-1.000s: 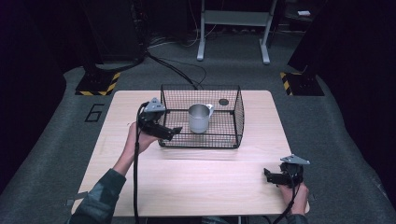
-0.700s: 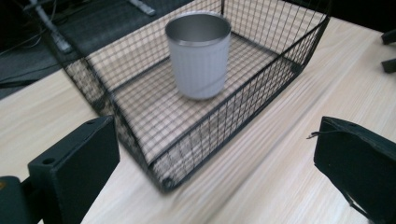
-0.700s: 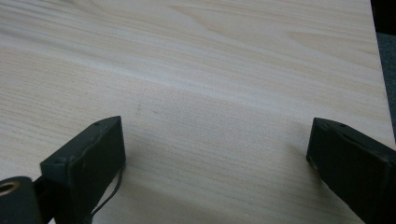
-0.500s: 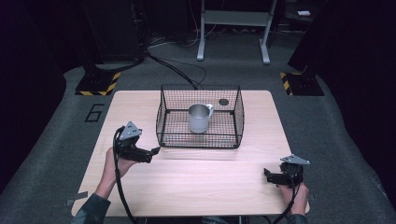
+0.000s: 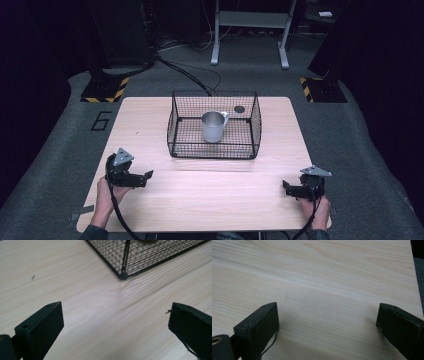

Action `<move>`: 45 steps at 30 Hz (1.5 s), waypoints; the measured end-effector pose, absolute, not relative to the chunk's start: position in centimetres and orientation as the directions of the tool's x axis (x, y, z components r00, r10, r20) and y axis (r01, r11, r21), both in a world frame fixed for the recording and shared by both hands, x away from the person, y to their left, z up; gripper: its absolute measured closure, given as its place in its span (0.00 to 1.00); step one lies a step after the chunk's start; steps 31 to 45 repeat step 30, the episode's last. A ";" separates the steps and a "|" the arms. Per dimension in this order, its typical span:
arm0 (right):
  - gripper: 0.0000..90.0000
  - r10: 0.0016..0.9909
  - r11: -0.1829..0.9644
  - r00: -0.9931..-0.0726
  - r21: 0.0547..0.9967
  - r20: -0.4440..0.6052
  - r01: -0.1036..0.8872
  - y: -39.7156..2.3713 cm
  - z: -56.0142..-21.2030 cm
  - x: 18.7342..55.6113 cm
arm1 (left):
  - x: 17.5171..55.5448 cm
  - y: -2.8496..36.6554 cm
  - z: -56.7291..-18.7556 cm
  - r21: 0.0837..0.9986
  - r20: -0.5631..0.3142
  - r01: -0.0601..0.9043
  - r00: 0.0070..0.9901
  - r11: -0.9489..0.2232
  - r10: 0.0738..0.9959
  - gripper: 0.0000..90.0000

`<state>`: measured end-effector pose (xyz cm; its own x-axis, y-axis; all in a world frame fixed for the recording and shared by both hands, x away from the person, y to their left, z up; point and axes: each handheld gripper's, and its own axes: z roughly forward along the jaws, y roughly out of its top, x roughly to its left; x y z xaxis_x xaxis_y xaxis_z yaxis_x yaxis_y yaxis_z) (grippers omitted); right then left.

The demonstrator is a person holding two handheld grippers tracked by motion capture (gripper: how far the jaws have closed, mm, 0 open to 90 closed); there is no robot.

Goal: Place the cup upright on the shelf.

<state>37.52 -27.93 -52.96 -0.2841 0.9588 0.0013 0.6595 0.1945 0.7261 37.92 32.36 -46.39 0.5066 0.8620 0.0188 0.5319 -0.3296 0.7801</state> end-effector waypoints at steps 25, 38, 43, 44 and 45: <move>0.05 0.959 0.192 -0.284 0.726 0.004 0.660 -27.9 -53.0 37.5 | 38.2 36.0 -53.2 0.727 0.015 0.638 0.357 -0.256 0.934 0.00; 0.05 0.959 0.192 -0.284 0.726 0.004 0.660 -27.9 -53.0 37.5 | 38.2 36.1 -53.3 0.732 0.003 0.638 0.349 -0.240 0.937 0.00; 0.05 0.959 0.192 -0.284 0.726 0.004 0.660 -27.9 -53.0 37.5 | 38.2 36.1 -53.3 0.732 0.003 0.638 0.349 -0.240 0.937 0.00; 0.05 0.959 0.192 -0.284 0.726 0.004 0.660 -27.9 -53.0 37.5 | 38.2 36.1 -53.3 0.732 0.003 0.638 0.349 -0.240 0.937 0.00; 0.05 0.959 0.192 -0.284 0.726 0.004 0.660 -27.9 -53.0 37.5 | 38.2 36.1 -53.3 0.732 0.003 0.638 0.349 -0.240 0.937 0.00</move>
